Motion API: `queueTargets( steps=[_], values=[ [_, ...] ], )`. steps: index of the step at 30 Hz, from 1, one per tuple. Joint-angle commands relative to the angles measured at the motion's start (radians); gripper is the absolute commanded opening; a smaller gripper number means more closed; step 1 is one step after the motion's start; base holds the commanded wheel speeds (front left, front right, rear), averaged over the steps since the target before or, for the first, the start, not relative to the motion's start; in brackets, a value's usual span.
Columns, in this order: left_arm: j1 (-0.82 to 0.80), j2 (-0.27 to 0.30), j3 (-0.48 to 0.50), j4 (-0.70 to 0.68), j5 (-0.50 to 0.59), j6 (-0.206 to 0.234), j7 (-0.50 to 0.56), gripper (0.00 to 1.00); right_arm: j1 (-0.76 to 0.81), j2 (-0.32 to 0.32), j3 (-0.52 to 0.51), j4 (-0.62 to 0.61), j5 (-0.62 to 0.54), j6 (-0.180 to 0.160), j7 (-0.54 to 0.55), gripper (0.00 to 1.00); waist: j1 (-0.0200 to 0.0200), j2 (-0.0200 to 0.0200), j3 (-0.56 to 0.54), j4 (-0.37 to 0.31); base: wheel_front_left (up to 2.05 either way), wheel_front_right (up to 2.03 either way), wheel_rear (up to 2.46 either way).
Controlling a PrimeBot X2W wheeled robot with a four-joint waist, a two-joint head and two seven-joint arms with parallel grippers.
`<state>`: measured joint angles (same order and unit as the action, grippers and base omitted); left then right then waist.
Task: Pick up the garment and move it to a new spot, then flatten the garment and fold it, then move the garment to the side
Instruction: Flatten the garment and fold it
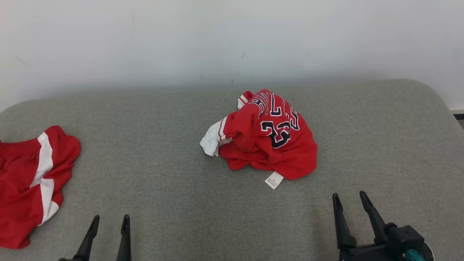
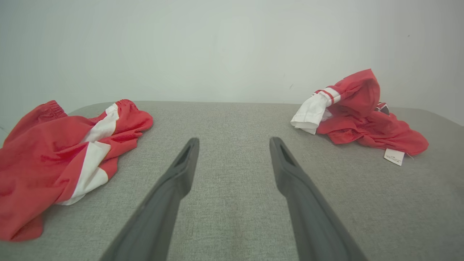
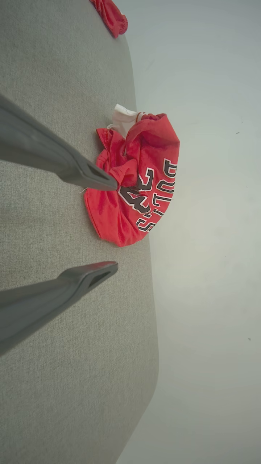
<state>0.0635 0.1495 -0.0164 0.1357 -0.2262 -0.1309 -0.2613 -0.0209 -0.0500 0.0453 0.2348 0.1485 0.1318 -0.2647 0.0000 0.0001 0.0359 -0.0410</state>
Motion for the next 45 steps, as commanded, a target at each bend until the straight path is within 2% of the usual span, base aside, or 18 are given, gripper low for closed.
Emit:
queueTargets(
  steps=[1, 9, 15, 16, 26, 32, 38, 39, 40, 45],
  values=[
    [-0.024, 0.008, -0.005, -0.001, -0.004, 0.001, -0.003, 1.00, -0.008, 0.000, 0.004, -0.002, 0.007, -0.002, -0.003, 1.00, 0.0000, -0.0001, 0.004, -0.005, 0.00, 0.00, 0.00],
    [-0.186, 0.051, -0.083, 0.032, -0.024, 0.001, -0.003, 1.00, -0.049, 0.000, 0.015, -0.014, 0.021, -0.002, -0.002, 1.00, 0.0000, -0.0001, 0.064, -0.074, 0.00, 0.00, 0.00],
    [-0.347, 0.123, -0.160, 0.098, -0.052, 0.001, -0.002, 1.00, -0.094, 0.000, 0.031, -0.032, 0.048, -0.002, -0.002, 1.00, 0.0000, -0.0001, 0.137, -0.181, 0.00, 0.00, 0.00],
    [-0.347, 0.123, -0.160, 0.098, -0.052, 0.001, -0.002, 1.00, -0.094, 0.000, 0.031, -0.032, 0.048, -0.002, -0.002, 1.00, 0.0000, -0.0001, 0.137, -0.181, 0.00, 0.00, 0.00],
    [-0.512, 0.221, -0.273, 0.280, -0.111, 0.001, -0.002, 1.00, -0.123, 0.000, 0.041, -0.049, 0.104, -0.002, -0.002, 1.00, 0.0000, -0.0001, 0.216, -0.339, 0.00, 0.00, 0.00],
    [-0.574, 0.254, -0.325, 0.422, -0.143, 0.001, -0.002, 1.00, -0.136, 0.000, 0.048, -0.052, 0.116, -0.002, -0.002, 1.00, 0.0000, -0.0001, 0.239, -0.385, 0.00, 0.00, 0.00],
    [-0.635, 0.252, -0.341, 0.566, -0.170, 0.002, -0.002, 1.00, -0.135, 0.000, 0.046, -0.056, 0.116, -0.002, -0.002, 1.00, 0.0000, -0.0001, 0.243, -0.397, 0.00, 0.00, 0.00],
    [-0.646, 0.251, -0.333, 0.582, -0.165, 0.002, -0.002, 0.35, -0.133, 0.000, 0.045, -0.056, 0.113, -0.002, -0.002, 1.00, 0.0000, -0.0001, 0.241, -0.396, 0.00, 0.00, 0.00],
    [-0.650, 0.247, -0.326, 0.591, -0.160, 0.002, -0.002, 0.00, -0.132, 0.000, 0.043, -0.056, 0.110, -0.002, -0.002, 1.00, 0.0000, -0.0001, 0.238, -0.393, 0.00, 0.00, 0.00],
    [-0.643, 0.222, -0.295, 0.569, -0.145, 0.001, -0.002, 0.00, -0.113, 0.000, 0.037, -0.051, 0.098, -0.002, -0.003, 1.00, 0.0000, -0.0001, 0.207, -0.357, 0.00, 0.00, 0.00]
  ],
)
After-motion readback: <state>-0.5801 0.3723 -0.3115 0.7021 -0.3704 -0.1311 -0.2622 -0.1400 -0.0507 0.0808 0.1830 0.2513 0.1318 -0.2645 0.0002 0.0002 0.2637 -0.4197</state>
